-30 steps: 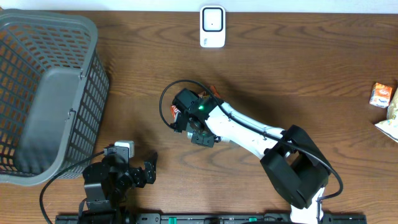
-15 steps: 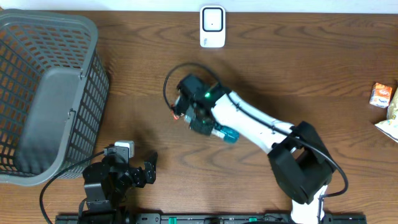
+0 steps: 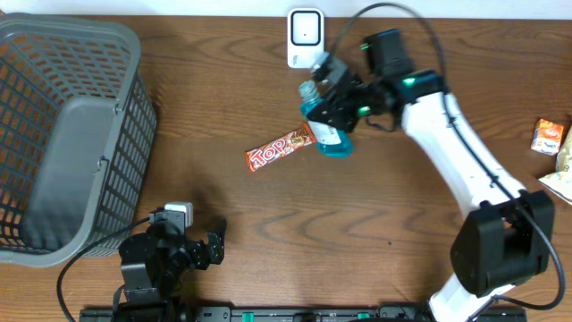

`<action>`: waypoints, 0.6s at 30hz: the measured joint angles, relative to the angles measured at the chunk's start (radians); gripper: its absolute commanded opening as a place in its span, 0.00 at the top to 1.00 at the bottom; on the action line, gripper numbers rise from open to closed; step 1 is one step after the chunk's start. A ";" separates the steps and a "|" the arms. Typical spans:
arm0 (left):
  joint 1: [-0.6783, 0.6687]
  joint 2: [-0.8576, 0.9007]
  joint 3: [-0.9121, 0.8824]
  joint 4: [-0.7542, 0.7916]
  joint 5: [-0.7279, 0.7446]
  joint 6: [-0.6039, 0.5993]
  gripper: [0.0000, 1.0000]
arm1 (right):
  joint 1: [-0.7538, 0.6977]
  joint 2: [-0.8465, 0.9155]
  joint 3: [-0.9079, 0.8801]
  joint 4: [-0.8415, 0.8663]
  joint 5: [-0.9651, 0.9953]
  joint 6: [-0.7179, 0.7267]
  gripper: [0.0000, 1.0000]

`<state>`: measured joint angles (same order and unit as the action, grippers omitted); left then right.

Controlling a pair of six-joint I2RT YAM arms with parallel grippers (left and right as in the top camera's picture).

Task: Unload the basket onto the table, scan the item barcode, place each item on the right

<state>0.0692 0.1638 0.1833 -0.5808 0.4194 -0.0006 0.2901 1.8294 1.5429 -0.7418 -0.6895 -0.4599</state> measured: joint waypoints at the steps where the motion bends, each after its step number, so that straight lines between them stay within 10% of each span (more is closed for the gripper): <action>1: 0.000 0.000 0.000 0.000 0.000 0.000 0.02 | -0.021 0.000 -0.003 0.000 -0.048 -0.023 0.98; 18: 0.000 0.000 0.000 0.000 0.000 0.000 0.02 | -0.103 0.000 -0.235 0.067 -0.429 -0.740 0.99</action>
<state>0.0692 0.1638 0.1833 -0.5808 0.4194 -0.0006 0.1867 1.8297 1.3079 -0.6746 -1.1187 -1.2003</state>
